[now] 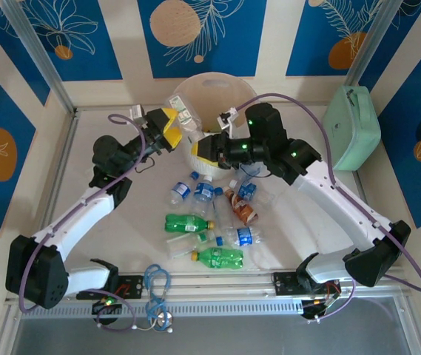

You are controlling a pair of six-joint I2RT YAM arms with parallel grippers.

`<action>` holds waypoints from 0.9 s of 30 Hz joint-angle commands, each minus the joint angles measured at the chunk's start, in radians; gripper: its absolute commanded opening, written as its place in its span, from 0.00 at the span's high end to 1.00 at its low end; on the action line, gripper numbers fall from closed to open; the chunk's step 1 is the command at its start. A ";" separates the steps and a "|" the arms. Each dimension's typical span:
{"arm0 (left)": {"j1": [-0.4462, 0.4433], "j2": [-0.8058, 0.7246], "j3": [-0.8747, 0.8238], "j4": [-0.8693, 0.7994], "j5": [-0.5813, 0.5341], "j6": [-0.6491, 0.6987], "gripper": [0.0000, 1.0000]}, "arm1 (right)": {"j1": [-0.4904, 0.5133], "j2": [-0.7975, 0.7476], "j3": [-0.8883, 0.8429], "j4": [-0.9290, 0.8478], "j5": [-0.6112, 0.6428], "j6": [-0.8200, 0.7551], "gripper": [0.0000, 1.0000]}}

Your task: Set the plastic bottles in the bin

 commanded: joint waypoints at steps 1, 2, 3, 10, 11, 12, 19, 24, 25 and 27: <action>-0.007 -0.005 0.069 -0.025 0.022 0.053 0.00 | -0.023 0.004 0.063 -0.027 0.009 -0.035 0.65; -0.006 -0.006 0.078 -0.043 0.028 0.068 0.00 | -0.034 0.009 0.080 -0.036 0.013 -0.042 0.65; -0.006 -0.011 0.088 -0.071 0.034 0.089 0.00 | -0.046 0.016 0.097 -0.046 0.019 -0.047 0.65; -0.005 -0.126 0.160 -0.555 -0.055 0.404 0.00 | -0.148 0.101 0.226 -0.103 0.019 -0.066 0.65; -0.005 -0.143 0.174 -0.640 -0.088 0.455 0.00 | -0.157 0.115 0.243 -0.108 0.017 -0.069 0.65; -0.005 -0.156 0.183 -0.698 -0.111 0.490 0.00 | -0.167 0.132 0.262 -0.113 0.015 -0.071 0.65; -0.005 -0.185 0.201 -0.879 -0.174 0.567 0.00 | -0.209 0.246 0.373 -0.178 0.017 -0.088 0.61; -0.005 -0.195 0.224 -0.951 -0.204 0.614 0.00 | -0.212 0.279 0.434 -0.228 0.032 -0.106 0.43; -0.006 -0.194 0.230 -0.963 -0.209 0.622 0.00 | -0.212 0.280 0.440 -0.234 0.033 -0.109 0.39; -0.006 -0.193 0.238 -0.976 -0.212 0.633 0.00 | -0.212 0.276 0.455 -0.254 0.042 -0.117 0.32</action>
